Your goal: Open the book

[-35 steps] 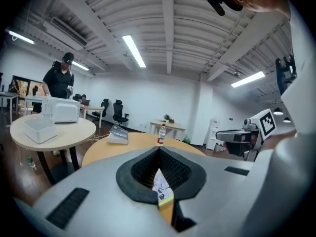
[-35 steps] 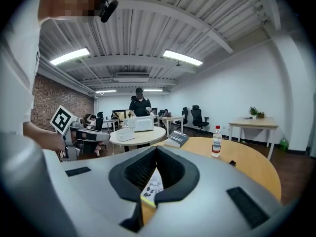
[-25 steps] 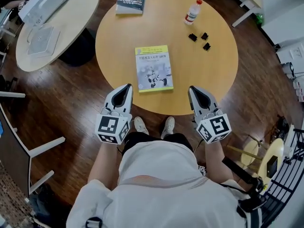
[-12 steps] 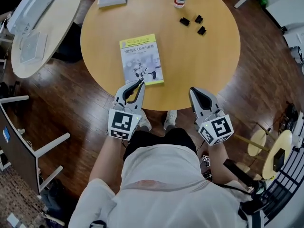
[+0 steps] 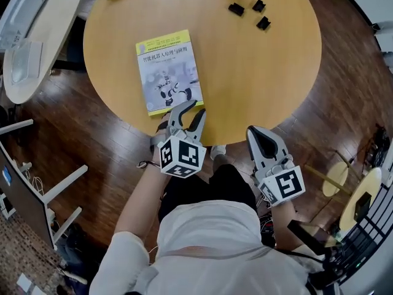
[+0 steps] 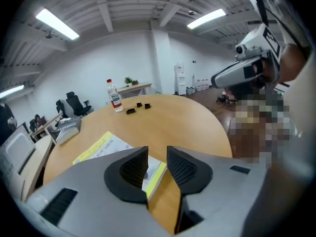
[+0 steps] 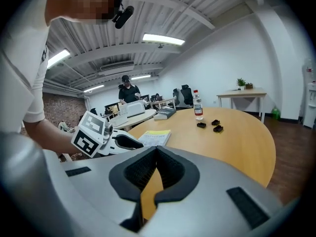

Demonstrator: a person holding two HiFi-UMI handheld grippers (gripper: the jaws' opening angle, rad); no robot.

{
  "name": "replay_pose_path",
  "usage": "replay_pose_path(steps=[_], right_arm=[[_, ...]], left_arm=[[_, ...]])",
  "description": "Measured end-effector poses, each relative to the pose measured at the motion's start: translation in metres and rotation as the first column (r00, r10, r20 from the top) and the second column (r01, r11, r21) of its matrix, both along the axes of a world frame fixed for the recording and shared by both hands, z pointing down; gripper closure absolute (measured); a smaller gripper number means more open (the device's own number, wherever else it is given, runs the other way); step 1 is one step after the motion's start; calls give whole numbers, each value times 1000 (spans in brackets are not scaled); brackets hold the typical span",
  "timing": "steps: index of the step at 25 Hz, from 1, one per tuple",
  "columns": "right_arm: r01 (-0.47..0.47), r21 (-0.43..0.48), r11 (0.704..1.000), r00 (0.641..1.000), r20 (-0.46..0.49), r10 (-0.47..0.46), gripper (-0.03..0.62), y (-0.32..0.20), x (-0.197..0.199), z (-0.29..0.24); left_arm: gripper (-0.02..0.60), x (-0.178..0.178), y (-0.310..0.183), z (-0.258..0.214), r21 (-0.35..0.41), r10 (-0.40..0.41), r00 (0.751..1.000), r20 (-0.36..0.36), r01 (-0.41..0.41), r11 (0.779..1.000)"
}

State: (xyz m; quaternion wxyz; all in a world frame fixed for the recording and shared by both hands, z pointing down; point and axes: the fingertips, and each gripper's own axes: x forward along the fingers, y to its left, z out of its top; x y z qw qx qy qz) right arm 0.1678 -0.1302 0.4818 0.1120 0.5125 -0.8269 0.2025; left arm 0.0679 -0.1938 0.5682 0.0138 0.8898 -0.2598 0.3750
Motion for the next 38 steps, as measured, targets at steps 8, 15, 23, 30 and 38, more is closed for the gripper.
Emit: replay_pose_path(steps=[8,15,23,30,38], right_arm=[[-29,-85,996,999,17,30,591,9,10,36],[-18,-107,994,999,37,22,591,10,8,49],[-11,-111,994,999,50,17,591,9,6,50],[15,-123,992,998,63,-8,591,13,-6,52],[95,-117,989,993,83,-86,589,5,-38,49]], left_arm=[[460,15,-3,50,61,27,984,175,-39,997],[460,12,-7,67,97,-14,970,243,-10,995],[528,15,-4,66,44,-36,980,194,28,999],[568,19,-7,48,-3,-55,996,76,56,998],[569,-2,-26,-7,-58,-135,986,-99,130,990]])
